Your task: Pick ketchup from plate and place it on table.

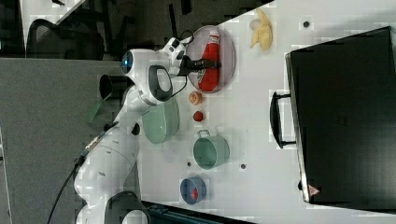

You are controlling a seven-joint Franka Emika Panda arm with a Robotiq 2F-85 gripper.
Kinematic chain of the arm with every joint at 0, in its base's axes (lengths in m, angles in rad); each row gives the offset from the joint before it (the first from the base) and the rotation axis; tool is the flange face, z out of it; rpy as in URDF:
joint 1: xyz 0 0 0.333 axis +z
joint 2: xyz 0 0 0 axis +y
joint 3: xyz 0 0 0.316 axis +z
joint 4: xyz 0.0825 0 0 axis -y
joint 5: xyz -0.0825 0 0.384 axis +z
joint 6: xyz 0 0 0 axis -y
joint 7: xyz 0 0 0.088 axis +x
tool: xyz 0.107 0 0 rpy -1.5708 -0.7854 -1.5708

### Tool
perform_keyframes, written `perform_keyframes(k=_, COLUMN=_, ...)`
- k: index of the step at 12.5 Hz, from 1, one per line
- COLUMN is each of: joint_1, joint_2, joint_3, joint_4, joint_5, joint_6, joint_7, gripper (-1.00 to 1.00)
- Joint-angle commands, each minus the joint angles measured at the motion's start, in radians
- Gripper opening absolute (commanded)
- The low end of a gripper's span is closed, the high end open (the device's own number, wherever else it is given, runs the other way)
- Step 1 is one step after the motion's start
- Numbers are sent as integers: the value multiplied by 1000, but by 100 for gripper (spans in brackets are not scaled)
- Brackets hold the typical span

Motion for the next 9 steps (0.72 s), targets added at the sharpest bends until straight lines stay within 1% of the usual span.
perform_keyframes(k=1, joint_1=-31, joint_2=-171, joint_3=7, joint_4=34, joint_5=78, joint_6=-100, joint_7=-25, gripper=18)
perform_keyframes(k=2, joint_1=-38, joint_2=-216, joint_3=6, joint_4=32, joint_5=103, joint_6=-146, joint_7=-26, gripper=18)
perform_keyframes(k=5, joint_1=-64, joint_2=-349, joint_3=3, joint_4=12, joint_5=108, joint_6=-219, joint_7=-26, gripper=18)
perform_keyframes(k=7, joint_1=-90, joint_2=-445, joint_3=3, joint_4=-53, joint_5=108, joint_6=-265, joint_7=-26, gripper=18)
perform_keyframes(k=9, joint_1=-118, joint_2=-551, joint_3=3, joint_4=-165, joint_5=109, joint_6=-281, joint_7=-26, gripper=18)
